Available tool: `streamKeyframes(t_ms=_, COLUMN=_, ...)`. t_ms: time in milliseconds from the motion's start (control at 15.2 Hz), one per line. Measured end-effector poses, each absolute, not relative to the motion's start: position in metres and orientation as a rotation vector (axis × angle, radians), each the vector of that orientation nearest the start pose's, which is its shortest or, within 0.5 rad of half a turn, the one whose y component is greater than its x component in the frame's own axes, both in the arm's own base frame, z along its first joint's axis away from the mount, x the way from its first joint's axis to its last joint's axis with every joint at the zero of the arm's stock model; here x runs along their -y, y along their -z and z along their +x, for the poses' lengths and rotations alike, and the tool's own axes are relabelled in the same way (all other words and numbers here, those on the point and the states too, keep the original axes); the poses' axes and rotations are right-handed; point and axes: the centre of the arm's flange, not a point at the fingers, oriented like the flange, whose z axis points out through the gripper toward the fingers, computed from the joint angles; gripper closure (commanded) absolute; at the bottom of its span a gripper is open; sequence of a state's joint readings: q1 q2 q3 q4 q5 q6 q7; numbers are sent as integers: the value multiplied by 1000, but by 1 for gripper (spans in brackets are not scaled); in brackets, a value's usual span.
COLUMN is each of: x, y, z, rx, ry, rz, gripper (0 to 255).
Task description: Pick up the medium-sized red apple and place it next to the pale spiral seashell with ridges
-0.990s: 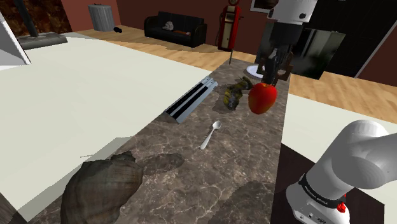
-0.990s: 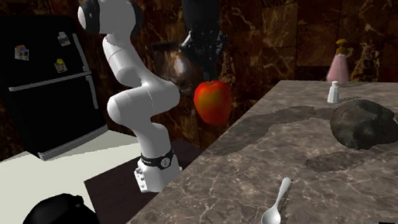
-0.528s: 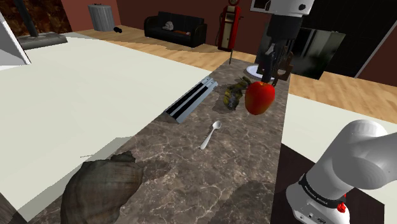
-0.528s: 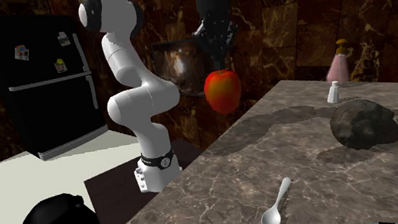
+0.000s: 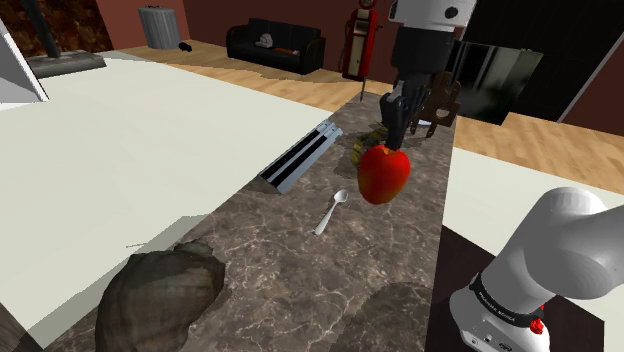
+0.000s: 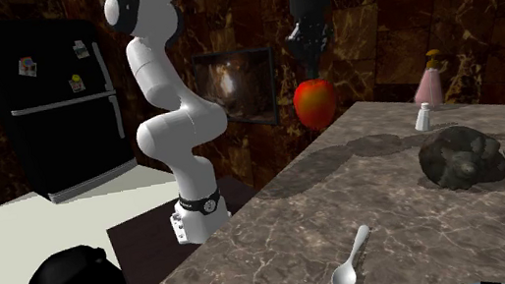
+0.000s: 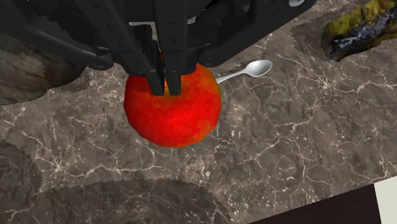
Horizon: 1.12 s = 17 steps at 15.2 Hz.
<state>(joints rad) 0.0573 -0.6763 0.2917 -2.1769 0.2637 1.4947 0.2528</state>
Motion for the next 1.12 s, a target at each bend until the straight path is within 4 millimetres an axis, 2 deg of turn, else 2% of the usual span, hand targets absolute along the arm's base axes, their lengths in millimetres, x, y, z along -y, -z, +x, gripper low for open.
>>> streamKeyframes(t_ms=594, x=-290, y=-622, z=292, rx=75, ry=-73, rz=-3069, gripper=255)
streamKeyframes(t_ms=858, x=-348, y=-622, z=287, rx=77, ry=-74, rz=-3069, gripper=255)
streamKeyframes(t_ms=1122, x=-396, y=-618, z=285, rx=74, ry=-75, rz=-3069, gripper=255)
